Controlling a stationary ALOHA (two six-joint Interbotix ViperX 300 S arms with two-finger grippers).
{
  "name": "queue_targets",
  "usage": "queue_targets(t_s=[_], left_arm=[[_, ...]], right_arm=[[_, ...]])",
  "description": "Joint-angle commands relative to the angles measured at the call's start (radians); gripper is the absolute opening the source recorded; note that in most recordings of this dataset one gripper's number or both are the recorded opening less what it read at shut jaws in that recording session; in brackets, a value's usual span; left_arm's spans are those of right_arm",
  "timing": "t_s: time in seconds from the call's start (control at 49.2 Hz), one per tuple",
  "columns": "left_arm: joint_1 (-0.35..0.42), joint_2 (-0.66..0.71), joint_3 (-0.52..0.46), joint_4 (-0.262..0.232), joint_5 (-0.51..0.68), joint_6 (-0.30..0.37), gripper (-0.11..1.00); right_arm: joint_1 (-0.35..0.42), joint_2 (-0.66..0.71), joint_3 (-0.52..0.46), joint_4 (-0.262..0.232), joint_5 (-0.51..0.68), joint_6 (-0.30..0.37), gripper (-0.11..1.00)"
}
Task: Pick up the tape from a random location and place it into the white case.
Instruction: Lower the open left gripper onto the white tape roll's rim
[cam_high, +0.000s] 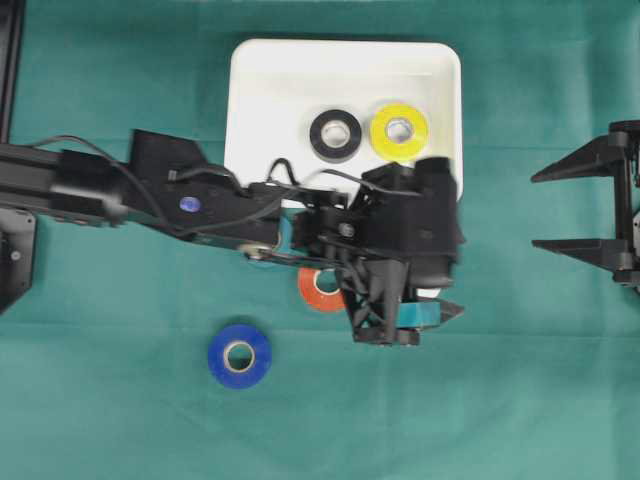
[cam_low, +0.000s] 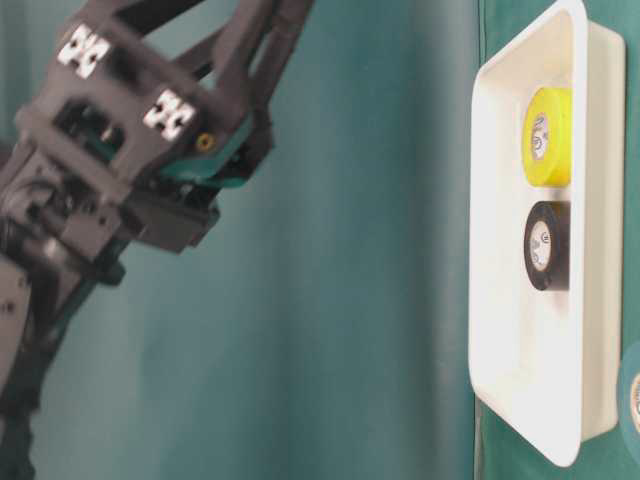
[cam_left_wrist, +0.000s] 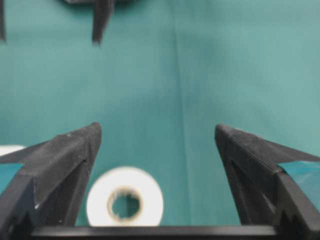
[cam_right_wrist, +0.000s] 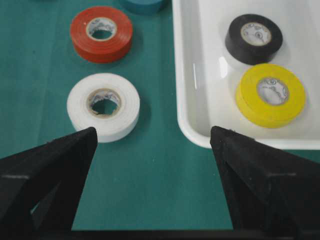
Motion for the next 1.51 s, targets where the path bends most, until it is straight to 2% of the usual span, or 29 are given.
queue_targets(t_s=[0.0,0.224,0.427,1.18,1.485], left_arm=[[0.003,0.020,-0.120,0.002,0.150,0.000,0.91],[0.015,0.103,-0.314,0.009,0.437,0.002,0.91],[0.015,0.152,-0.426,0.011,0.572,0.005,0.91],[0.012,0.153,-0.416,0.011,0.569,0.003,0.91],[-0.002,0.152,-0.327,0.011,0.466,-0.003,0.91]], right_arm=[[0.002,0.008,-0.014,-0.003,-0.005,-0.002,0.87],[0.002,0.011,-0.012,-0.003,-0.005,-0.002,0.87],[0.003,0.012,-0.012,-0.003,-0.005,-0.002,0.87],[0.002,0.015,-0.012,-0.003,-0.005,-0.002,0.87],[0.002,0.015,-0.011,-0.003,-0.005,-0.002,0.87]])
